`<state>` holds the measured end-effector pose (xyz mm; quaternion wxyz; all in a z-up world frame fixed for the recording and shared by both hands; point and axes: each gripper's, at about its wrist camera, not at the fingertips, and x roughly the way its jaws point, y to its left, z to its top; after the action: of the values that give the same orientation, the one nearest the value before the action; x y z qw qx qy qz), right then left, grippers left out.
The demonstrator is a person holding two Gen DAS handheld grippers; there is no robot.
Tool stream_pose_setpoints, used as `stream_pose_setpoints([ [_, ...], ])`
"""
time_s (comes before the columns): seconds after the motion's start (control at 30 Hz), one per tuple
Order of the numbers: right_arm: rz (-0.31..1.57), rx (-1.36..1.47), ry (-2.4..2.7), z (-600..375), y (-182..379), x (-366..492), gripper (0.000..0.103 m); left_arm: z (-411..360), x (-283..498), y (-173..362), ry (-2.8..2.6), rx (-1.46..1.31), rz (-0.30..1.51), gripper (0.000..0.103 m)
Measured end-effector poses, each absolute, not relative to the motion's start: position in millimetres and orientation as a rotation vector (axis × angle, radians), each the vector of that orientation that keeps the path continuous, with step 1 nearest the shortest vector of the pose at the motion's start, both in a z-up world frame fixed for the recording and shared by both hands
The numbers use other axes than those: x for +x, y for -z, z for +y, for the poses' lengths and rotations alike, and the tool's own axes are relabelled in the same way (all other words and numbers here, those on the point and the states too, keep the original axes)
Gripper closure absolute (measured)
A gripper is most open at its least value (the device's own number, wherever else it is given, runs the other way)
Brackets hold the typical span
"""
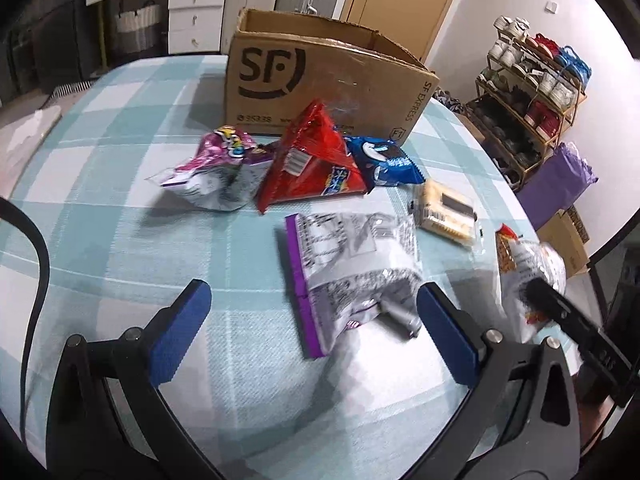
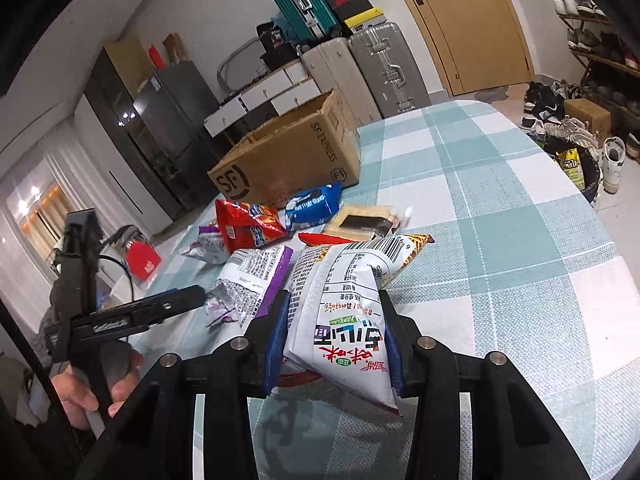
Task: Organize snacks
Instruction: 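Grasp the white-and-purple chip bag with the left gripper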
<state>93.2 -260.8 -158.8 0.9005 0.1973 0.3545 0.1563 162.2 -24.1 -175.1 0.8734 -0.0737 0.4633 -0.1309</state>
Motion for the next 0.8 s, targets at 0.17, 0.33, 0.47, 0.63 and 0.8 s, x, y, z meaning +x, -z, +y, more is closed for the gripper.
stream_pose_setpoints([
  [0.17, 0.731, 0.479, -0.317, -273, 163, 92, 0.062, -40, 179, 179, 0.289, -0.147, 0.995, 0.000],
  [0.33, 0.730, 0.497, -0.332, -275, 163, 91, 0.062, -54, 191, 188, 0.295, -0.146, 1.025, 0.000],
  [0.47, 0.728, 0.502, -0.340, -275, 164, 92, 0.062, -63, 200, 197, 0.288, -0.132, 1.035, 0.009],
  [0.63, 0.726, 0.515, -0.342, -277, 165, 93, 0.062, -68, 204, 197, 0.335, -0.161, 1.037, 0.046],
  [0.8, 0.726, 0.517, -0.350, -277, 165, 93, 0.062, -63, 201, 196, 0.390, -0.203, 1.030, 0.074],
])
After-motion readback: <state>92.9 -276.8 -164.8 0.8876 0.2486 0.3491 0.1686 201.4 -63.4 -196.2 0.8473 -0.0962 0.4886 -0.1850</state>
